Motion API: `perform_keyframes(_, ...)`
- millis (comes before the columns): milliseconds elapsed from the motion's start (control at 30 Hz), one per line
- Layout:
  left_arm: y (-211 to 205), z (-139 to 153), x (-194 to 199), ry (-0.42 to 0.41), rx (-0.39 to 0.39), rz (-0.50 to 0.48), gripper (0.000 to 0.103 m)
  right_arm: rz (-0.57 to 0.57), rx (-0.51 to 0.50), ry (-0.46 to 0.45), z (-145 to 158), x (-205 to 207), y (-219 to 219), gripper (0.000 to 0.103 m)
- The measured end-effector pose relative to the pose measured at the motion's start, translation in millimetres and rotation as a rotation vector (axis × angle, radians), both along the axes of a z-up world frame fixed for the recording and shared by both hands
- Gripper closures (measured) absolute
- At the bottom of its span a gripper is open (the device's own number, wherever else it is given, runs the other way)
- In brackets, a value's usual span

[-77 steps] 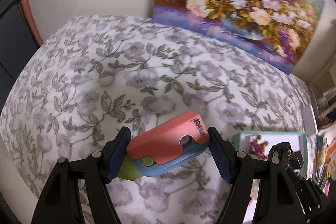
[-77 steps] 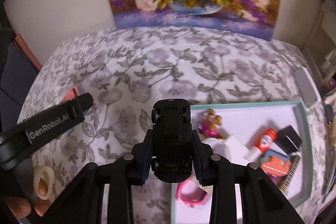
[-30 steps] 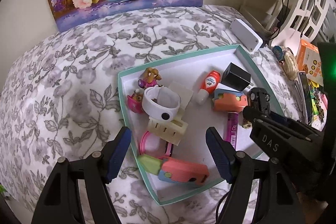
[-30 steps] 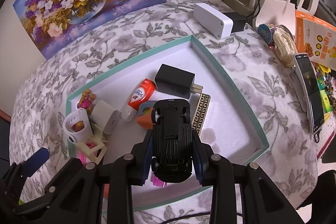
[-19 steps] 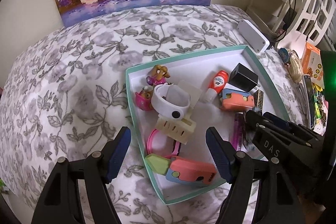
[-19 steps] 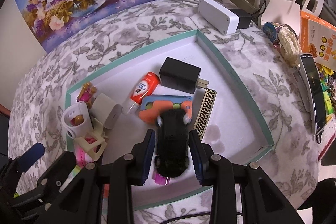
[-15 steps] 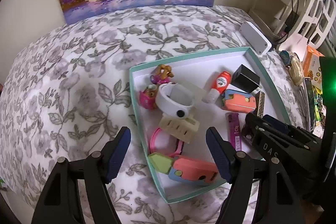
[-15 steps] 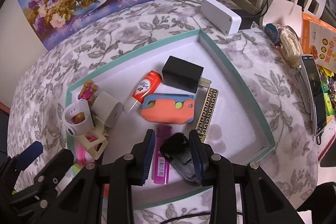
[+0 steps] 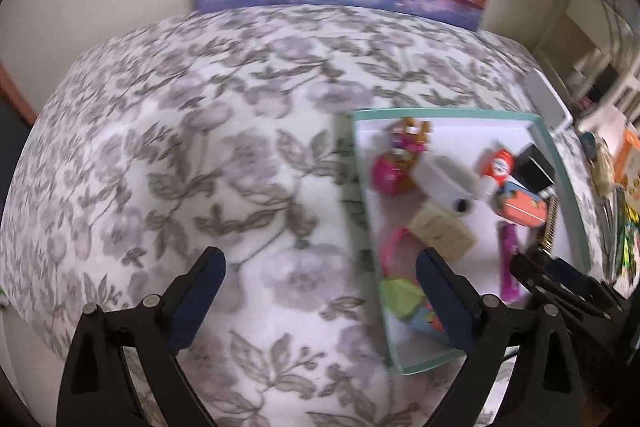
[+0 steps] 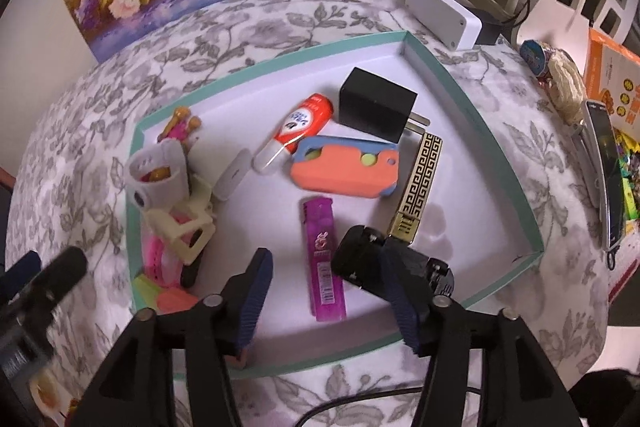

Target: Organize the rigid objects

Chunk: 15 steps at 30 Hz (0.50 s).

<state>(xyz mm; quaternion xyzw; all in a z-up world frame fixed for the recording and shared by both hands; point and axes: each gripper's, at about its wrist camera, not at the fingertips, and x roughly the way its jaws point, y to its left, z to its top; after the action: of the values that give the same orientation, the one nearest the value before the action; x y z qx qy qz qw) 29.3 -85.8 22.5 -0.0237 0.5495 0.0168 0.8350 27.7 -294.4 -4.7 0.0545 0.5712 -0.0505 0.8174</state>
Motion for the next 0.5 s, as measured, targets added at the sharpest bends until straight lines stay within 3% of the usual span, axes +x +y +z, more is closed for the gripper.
perform_keyframes(67,10.6,-1.1,-2.5,-0.006,0.008,0.028,0.006,0.005,0.005,-0.009,2.0,-2.9,3.3,0.031)
perform_keyframes(200,24.8,2.2,-7.1,-0.034,0.004,0.054,0.003,0.007,-0.007,-0.027,7.2,-8.2,9.9,0.027)
perform_keyframes(267,28.4,3.8,-10.0,-0.043,0.003,0.048,0.003,0.015,-0.017,-0.032,9.2,-10.5,14.4,0.017)
perform_keyframes(400,30.9,6.7,-13.9,-0.044,-0.003,0.033,0.003,0.042,-0.032,-0.046,14.7,-13.8,23.9,0.014)
perform_keyframes(500,33.4,9.5,-16.5,-0.045,-0.003,0.032,0.003,0.051,-0.043,-0.070,21.3,-16.3,29.3,0.001)
